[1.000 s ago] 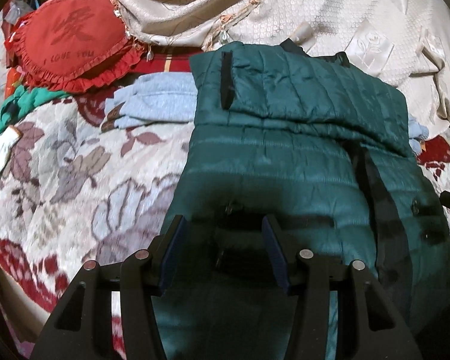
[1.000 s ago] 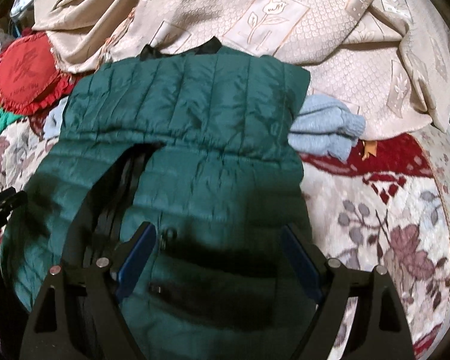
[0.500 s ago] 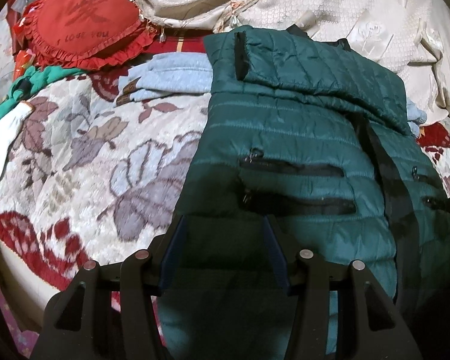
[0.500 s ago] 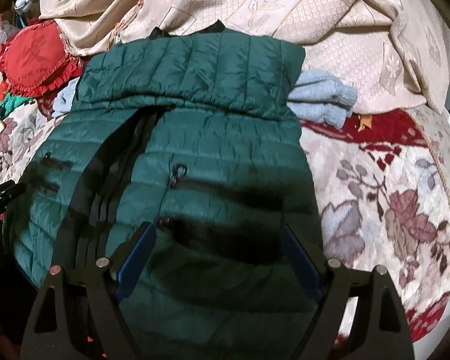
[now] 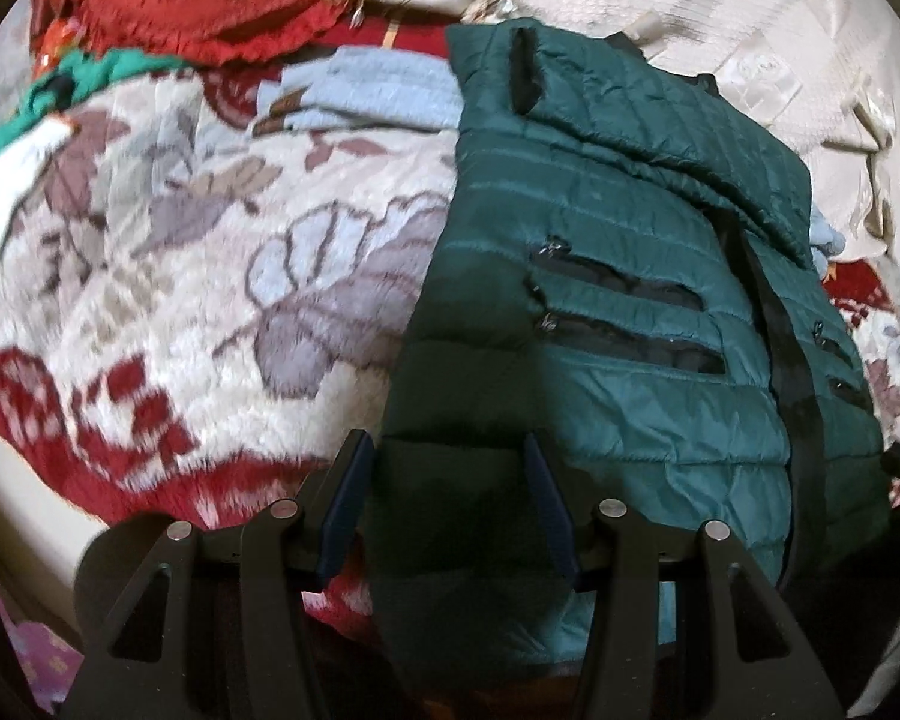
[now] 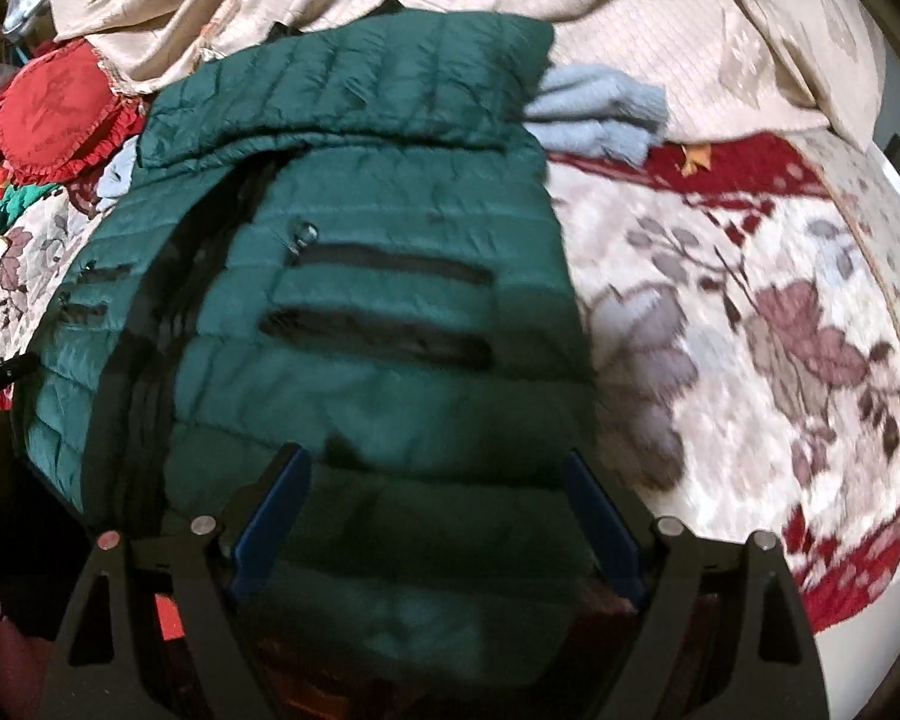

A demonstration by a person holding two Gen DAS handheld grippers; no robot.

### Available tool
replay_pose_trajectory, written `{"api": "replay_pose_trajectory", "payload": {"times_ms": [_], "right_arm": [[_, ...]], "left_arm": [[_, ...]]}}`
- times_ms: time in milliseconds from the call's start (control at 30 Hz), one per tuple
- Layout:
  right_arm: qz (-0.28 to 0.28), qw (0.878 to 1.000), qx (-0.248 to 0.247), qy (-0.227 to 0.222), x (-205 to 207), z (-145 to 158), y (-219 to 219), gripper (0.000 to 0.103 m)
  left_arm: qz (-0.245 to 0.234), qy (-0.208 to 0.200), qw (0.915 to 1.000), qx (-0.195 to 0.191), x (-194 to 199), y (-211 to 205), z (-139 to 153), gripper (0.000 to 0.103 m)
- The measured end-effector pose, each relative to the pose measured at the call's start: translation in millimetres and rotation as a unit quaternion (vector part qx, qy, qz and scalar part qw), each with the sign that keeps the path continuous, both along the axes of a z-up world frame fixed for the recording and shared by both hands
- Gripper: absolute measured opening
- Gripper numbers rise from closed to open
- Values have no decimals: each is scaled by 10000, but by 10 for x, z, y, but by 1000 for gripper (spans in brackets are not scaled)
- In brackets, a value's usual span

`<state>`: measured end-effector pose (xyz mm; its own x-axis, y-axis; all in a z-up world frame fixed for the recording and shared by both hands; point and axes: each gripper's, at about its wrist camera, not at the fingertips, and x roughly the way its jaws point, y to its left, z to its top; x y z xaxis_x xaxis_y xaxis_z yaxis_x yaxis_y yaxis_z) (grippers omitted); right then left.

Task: Fold large clothes
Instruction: 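Lift the hem with both grippers and fold it toward the collar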

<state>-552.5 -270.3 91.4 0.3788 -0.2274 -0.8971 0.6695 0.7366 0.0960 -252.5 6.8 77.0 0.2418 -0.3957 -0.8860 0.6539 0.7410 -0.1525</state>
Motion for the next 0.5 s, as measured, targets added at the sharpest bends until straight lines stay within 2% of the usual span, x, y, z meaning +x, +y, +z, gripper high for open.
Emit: {"api": "replay_pose_trajectory", "payload": {"times_ms": [233, 367, 500], "right_arm": [[-264, 9984, 497, 30, -164, -225, -189, 91], [-258, 9972, 695, -15, -177, -307, -214, 92], [-115, 9958, 901, -93, -152, -373, -231, 95]], "left_arm": [[265, 175, 9993, -179, 120, 121, 1, 34], [385, 112, 9989, -252, 181, 186, 57, 34], [239, 527, 9982, -132, 240, 178, -72, 35]]}}
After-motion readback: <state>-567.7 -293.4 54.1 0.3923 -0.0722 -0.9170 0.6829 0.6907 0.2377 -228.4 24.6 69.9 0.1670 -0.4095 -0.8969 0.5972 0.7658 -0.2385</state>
